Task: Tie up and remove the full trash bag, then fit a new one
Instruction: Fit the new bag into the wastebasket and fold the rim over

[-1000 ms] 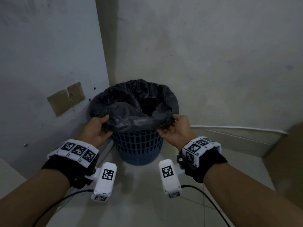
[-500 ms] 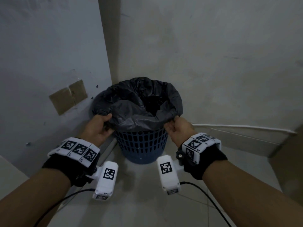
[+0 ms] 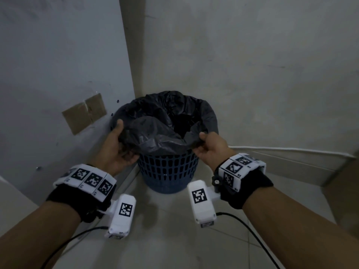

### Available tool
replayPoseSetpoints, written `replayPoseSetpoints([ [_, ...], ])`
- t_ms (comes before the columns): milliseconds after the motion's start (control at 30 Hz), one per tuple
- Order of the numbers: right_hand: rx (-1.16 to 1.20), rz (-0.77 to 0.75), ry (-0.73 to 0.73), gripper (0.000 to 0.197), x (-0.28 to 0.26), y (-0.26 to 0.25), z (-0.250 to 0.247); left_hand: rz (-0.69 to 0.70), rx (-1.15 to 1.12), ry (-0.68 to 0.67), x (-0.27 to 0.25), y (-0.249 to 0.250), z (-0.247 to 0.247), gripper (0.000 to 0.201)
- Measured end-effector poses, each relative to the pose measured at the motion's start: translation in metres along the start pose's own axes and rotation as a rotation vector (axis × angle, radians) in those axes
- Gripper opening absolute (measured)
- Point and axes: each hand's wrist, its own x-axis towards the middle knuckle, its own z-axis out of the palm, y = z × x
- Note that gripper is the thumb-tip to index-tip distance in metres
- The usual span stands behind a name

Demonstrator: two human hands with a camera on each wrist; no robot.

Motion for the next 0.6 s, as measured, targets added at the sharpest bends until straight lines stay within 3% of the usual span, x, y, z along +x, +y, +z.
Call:
replayPoseSetpoints([
  [100, -0.025, -0.018, 0.024, 0.03, 0.003, 0.005, 0.0, -0.014, -0.018, -0.004, -0.013, -0.013, 0.006, 0.059],
  [200, -0.054, -0.03, 0.03, 0.039, 0.001, 0.011, 0.0, -0.056, -0.007, 0.044, -0.026, -0.035, 0.02, 0.059],
  [367, -0.05, -0.053, 0.007, 0.034, -0.011, 0.023, 0.003, -0.084, -0.199, 0.008, -0.041, -0.044, 0.045, 0.05],
  [600, -0.102, -0.012, -0.05, 0.03, -0.029, 0.041, 0.006, -0.079, -0.245, 0.019, -0.025, -0.034, 0.029, 0.043],
])
